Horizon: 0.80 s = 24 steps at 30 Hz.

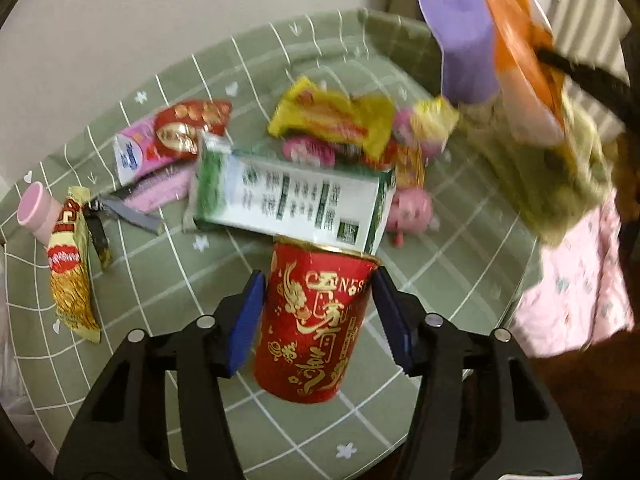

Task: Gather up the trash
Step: 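Lift the orange bag with the right gripper while the left gripper lifts the cup, then drop the orange bag and red cup into the yellow trash bag, opening both grippers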

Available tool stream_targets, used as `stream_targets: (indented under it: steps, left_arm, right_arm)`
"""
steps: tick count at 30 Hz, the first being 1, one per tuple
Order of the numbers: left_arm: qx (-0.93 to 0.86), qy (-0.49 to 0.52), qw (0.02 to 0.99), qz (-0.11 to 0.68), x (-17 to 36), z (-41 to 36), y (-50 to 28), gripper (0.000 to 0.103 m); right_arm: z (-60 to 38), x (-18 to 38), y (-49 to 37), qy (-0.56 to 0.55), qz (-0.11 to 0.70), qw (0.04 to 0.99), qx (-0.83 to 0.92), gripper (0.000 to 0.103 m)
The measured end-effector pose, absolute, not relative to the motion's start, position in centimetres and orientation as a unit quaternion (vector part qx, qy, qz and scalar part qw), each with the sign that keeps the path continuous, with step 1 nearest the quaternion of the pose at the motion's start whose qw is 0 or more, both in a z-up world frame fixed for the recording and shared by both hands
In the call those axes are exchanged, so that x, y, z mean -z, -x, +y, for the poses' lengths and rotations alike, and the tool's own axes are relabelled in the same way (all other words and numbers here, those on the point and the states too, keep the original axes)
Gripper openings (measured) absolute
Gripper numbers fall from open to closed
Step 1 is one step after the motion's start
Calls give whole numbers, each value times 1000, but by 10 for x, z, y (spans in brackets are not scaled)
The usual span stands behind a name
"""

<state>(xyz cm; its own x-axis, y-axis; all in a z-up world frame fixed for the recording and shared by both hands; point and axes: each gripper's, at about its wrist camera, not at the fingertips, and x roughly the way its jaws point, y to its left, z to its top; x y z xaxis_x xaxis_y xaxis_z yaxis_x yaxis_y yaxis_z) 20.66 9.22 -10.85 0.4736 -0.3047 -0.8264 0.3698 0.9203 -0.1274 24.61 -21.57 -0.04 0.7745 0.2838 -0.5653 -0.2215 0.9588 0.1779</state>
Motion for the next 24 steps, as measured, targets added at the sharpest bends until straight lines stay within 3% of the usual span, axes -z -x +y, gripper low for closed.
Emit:
stream_targets:
  steps: [6, 12, 18, 24]
  left_arm:
    - [213, -18, 886, 412, 61, 77, -220, 49]
    - [282, -41, 901, 327, -3, 23, -236, 49]
    - [400, 4, 882, 247, -78, -41, -262, 49]
    - [529, 47, 804, 268, -87, -125, -283, 49]
  right_arm:
    - [-244, -23, -228, -53, 278, 954, -94, 10]
    - [-282, -58, -205, -21, 244, 969, -23, 10]
    - [-348, -92, -188, 16, 226, 968, 104, 10]
    - [-373, -65, -188, 31, 284, 946, 152, 10]
